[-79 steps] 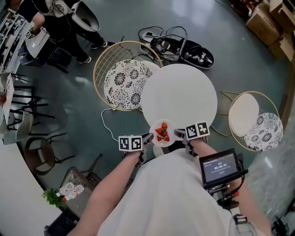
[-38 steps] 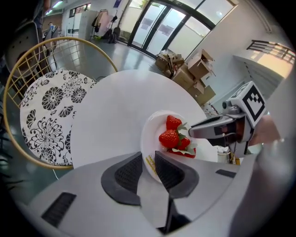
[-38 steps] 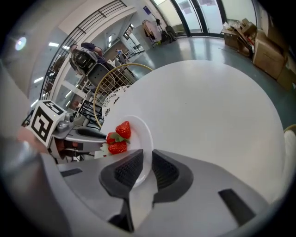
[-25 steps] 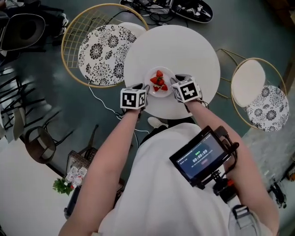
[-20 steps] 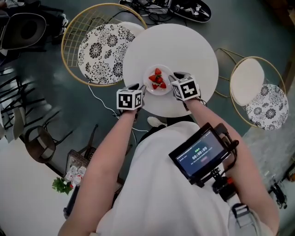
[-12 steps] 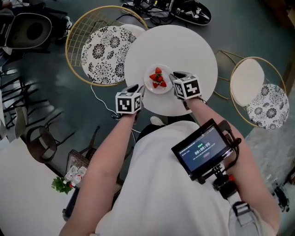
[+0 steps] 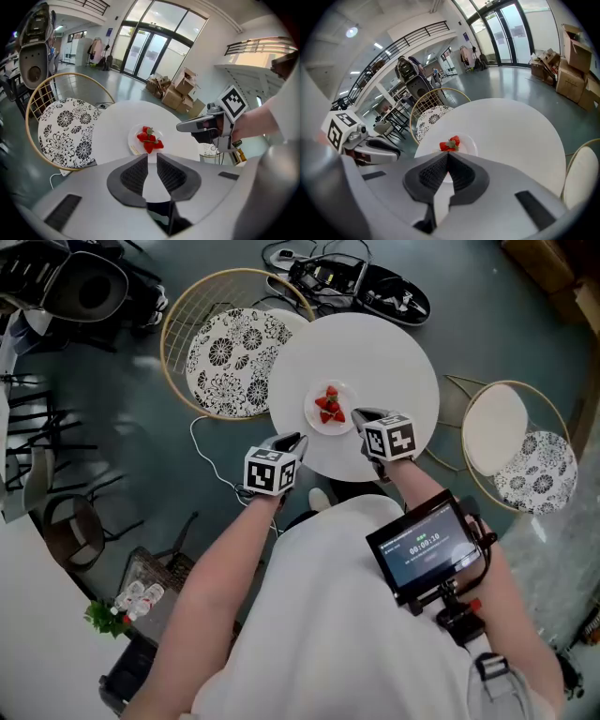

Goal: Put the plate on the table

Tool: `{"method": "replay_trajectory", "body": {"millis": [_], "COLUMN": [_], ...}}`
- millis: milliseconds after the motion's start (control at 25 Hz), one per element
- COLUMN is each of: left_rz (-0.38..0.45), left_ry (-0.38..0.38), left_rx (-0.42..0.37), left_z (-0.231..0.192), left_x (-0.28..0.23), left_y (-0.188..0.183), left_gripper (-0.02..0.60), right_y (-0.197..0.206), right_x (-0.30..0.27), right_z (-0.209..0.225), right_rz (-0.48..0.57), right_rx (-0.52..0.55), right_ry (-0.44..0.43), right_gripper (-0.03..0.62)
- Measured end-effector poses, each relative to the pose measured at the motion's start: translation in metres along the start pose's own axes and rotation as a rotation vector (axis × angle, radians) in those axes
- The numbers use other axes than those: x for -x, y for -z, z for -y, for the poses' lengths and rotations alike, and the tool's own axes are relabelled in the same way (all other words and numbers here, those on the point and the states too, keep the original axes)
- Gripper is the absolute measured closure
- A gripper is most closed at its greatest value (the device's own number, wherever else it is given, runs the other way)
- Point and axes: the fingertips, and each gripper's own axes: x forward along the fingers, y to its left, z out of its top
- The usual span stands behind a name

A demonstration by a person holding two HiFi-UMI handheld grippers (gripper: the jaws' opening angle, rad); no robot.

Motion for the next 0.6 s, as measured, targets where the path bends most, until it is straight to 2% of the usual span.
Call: {"method": "replay_trajectory", "body": {"millis": [280, 600], "left_rz": [0.126, 0.3], "left_ry": [0.058, 0.133], "left_rx": [0.052, 0.108], "left_z": [0.019, 0.041], "left_x": [0.048, 0.098], "left_y": [0.021, 0.026], "left_gripper": [0.565, 0.569], "right_y": [0.009, 0.019], "right_x": [0.037, 0.075], "right_z": [-0.037, -0.076], "right_rz": [0.046, 0.094], "right_rx": [0.038, 0.107], "right_ry": [-0.036, -0.119], "right_gripper": [0.588, 0.589]}}
